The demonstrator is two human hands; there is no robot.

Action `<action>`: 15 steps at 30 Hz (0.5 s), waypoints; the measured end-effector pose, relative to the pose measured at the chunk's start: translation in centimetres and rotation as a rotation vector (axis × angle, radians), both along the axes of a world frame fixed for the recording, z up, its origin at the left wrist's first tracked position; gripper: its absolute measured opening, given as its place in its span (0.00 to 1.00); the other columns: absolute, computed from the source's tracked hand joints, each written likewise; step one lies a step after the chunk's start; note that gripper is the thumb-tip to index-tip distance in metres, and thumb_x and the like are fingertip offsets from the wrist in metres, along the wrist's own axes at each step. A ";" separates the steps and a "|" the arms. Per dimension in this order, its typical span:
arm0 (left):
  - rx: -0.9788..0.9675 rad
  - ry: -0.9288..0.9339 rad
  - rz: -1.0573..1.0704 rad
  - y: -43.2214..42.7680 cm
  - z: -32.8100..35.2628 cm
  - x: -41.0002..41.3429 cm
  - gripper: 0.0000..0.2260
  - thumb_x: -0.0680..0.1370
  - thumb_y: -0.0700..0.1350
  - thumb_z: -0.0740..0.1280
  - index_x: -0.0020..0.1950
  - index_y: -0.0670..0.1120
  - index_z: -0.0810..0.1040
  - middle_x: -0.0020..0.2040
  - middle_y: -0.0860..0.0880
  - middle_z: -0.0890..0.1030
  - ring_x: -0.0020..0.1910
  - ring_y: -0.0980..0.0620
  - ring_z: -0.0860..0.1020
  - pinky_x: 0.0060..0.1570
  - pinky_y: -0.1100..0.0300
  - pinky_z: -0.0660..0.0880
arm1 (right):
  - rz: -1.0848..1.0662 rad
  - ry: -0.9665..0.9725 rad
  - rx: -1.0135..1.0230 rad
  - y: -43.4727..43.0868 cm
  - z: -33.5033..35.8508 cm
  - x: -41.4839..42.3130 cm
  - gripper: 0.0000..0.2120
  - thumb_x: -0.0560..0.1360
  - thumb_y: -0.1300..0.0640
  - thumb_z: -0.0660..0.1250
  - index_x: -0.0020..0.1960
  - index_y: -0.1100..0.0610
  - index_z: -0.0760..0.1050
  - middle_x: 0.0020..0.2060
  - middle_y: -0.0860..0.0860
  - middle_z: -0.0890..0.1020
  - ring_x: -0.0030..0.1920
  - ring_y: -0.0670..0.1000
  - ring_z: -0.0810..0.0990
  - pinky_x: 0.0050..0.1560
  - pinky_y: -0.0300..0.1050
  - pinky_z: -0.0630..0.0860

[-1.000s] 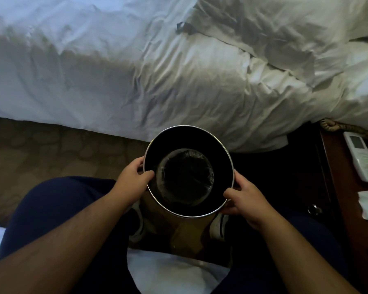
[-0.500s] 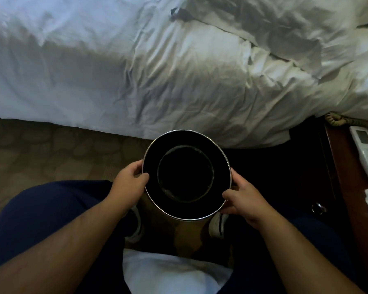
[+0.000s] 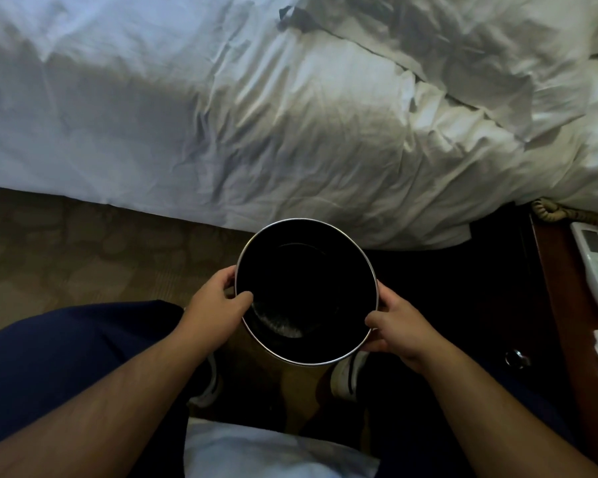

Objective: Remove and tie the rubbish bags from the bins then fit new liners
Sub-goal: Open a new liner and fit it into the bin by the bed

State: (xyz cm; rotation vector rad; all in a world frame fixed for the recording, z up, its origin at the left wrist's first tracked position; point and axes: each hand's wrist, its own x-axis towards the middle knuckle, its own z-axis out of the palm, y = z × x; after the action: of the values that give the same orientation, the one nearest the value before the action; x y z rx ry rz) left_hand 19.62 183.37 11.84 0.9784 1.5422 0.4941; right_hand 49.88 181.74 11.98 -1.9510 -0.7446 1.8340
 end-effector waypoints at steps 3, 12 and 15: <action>-0.012 0.006 -0.042 0.6 -0.3 0.2 0.25 0.79 0.44 0.68 0.74 0.55 0.66 0.62 0.56 0.76 0.53 0.59 0.78 0.47 0.60 0.78 | 0.008 -0.025 -0.015 0.8 -0.4 0.0 0.39 0.75 0.72 0.60 0.73 0.34 0.66 0.64 0.55 0.78 0.55 0.61 0.84 0.43 0.56 0.84; 0.057 0.094 -0.133 2.9 -0.7 1.7 0.25 0.78 0.45 0.68 0.74 0.54 0.66 0.57 0.59 0.73 0.49 0.62 0.74 0.51 0.56 0.77 | -0.028 -0.102 -0.062 2.7 -3.1 0.8 0.34 0.76 0.71 0.60 0.73 0.41 0.68 0.61 0.57 0.81 0.50 0.60 0.86 0.42 0.58 0.83; 0.073 0.119 -0.156 3.5 -1.1 2.0 0.22 0.78 0.44 0.68 0.72 0.54 0.69 0.56 0.57 0.73 0.50 0.60 0.76 0.54 0.52 0.78 | -0.045 -0.101 -0.077 2.7 -4.2 0.8 0.34 0.76 0.71 0.60 0.74 0.41 0.67 0.60 0.56 0.81 0.50 0.60 0.86 0.45 0.61 0.84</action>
State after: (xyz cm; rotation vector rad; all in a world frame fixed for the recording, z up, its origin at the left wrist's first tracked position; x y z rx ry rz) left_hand 21.60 186.85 10.79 1.1930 1.5467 0.3899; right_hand 50.64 184.48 7.74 -2.1056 -0.6640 1.7734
